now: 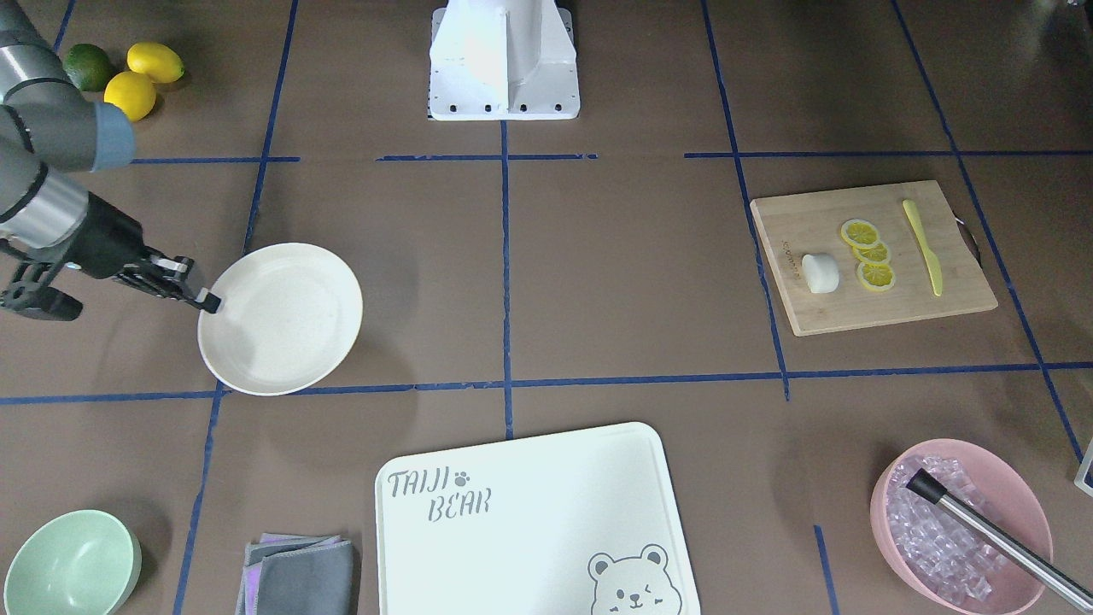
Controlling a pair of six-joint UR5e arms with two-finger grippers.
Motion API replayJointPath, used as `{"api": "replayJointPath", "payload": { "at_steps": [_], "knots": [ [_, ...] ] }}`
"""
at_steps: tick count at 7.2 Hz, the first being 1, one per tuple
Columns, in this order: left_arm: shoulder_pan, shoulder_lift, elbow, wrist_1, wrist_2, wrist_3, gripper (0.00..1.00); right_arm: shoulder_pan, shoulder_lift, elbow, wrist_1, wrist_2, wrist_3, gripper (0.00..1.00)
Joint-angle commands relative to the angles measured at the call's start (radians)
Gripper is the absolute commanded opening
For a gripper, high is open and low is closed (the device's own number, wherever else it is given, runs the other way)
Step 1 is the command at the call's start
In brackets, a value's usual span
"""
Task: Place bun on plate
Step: 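Slide the white plate with the right gripper toward the table centre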
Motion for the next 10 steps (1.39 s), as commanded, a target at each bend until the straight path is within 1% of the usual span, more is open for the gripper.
{"api": "replayJointPath", "payload": {
  "at_steps": [1, 2, 3, 4, 5, 7, 8, 9, 10],
  "knots": [
    [0.0, 0.002, 0.001, 0.0, 0.0, 0.0, 1.0, -0.187, 0.151, 0.096, -0.264, -0.195, 0.061, 0.0],
    [0.0, 0.005, -0.001, 0.0, -0.002, 0.0, 1.0, -0.279, 0.216, 0.084, -0.283, -0.29, 0.134, 0.0],
    [0.0, 0.005, 0.001, 0.0, -0.002, 0.0, 1.0, -0.331, 0.262, 0.054, -0.288, -0.349, 0.158, 0.0],
    [0.0, 0.005, 0.001, 0.0, -0.002, 0.0, 1.0, -0.37, 0.269, 0.043, -0.286, -0.39, 0.179, 0.0],
    [0.0, 0.005, 0.001, 0.0, -0.002, 0.0, 1.0, -0.393, 0.269, 0.036, -0.288, -0.414, 0.181, 0.0],
    [0.0, 0.005, -0.001, 0.0, -0.002, 0.0, 1.0, -0.408, 0.27, 0.01, -0.288, -0.418, 0.181, 0.0],
    [0.0, 0.005, -0.001, 0.0, 0.0, 0.0, 1.0, -0.414, 0.27, 0.007, -0.288, -0.423, 0.181, 0.02],
    [0.0, 0.005, -0.001, 0.0, 0.0, 0.0, 1.0, -0.427, 0.27, 0.003, -0.289, -0.438, 0.181, 0.07],
    [0.0, 0.005, -0.001, 0.0, 0.0, 0.0, 1.0, -0.427, 0.27, 0.001, -0.288, -0.438, 0.181, 0.27]
  ]
}}
